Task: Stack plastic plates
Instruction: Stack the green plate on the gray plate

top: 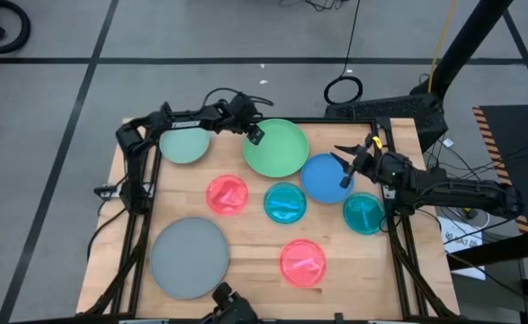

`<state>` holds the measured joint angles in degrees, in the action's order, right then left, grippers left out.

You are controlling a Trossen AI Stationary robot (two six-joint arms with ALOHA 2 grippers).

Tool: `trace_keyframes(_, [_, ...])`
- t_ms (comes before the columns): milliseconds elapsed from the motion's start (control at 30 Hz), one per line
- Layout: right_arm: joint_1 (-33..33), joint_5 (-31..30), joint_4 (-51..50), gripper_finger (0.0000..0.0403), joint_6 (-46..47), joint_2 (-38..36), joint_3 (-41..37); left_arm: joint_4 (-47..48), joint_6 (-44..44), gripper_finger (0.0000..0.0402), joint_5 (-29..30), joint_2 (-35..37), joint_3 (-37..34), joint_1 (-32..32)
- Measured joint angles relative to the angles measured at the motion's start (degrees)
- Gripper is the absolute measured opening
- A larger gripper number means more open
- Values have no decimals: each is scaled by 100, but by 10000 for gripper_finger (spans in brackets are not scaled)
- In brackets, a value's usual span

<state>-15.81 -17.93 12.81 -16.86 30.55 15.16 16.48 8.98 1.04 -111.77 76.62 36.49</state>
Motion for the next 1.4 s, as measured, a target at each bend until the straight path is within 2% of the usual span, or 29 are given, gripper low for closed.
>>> trace_keyframes(500, [-130,0,-67,105,-190,43,0,613,666,228,57,-34,0,-138])
trace_keyframes(767, [-339,0,-19,105,-201,43,0,515,672,228,342,-34,0,-73])
trace_keyframes(1067, [-524,2,-23,105,-381,43,0,42,876,228,378,-344,0,-145])
trace_keyframes(1400, [-551,4,-25,105,-433,45,0,139,939,228,417,-410,-2,-130])
